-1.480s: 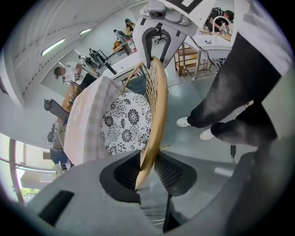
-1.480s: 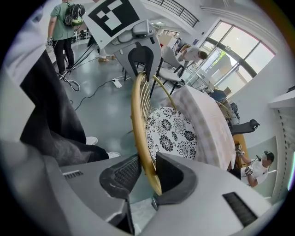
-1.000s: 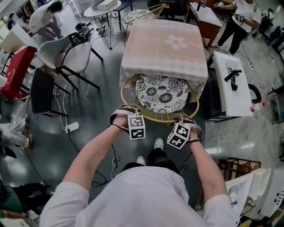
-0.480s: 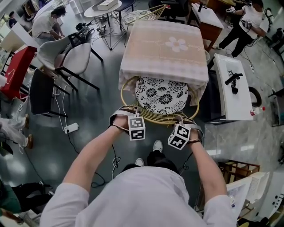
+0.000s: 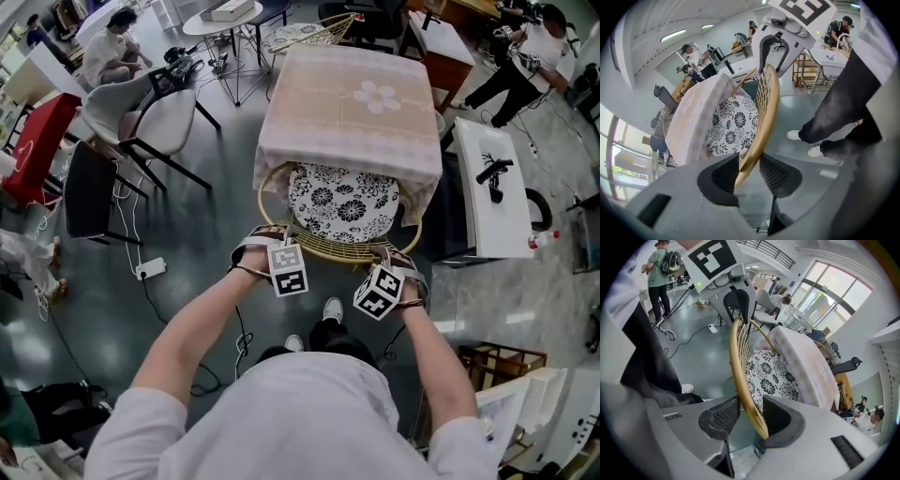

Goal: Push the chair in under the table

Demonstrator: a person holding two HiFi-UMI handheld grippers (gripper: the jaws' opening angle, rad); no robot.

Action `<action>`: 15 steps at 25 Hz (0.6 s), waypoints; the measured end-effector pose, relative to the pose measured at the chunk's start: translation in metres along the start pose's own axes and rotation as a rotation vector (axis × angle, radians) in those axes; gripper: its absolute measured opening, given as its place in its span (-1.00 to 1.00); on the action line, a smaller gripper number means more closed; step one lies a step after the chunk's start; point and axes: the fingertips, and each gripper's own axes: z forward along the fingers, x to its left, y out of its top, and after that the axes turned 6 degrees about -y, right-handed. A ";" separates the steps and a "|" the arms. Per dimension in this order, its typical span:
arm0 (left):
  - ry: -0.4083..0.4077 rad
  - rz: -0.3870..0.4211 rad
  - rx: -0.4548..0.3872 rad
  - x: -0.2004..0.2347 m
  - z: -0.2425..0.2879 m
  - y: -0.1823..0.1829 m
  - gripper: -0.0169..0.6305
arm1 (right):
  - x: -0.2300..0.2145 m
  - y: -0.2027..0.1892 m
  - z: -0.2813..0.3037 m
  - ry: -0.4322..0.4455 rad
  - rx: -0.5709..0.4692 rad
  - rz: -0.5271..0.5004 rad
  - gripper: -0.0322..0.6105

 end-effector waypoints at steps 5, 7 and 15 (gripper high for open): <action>0.066 -0.042 -0.047 -0.002 -0.013 0.002 -0.56 | -0.002 0.004 -0.013 -0.044 -0.017 0.063 -0.48; 0.092 -0.080 -0.075 -0.001 -0.022 0.002 -0.56 | -0.003 0.006 -0.019 -0.065 -0.024 0.111 -0.49; 0.108 -0.336 -0.325 -0.009 -0.069 0.035 -0.57 | -0.011 0.029 -0.060 -0.128 -0.120 0.461 -0.58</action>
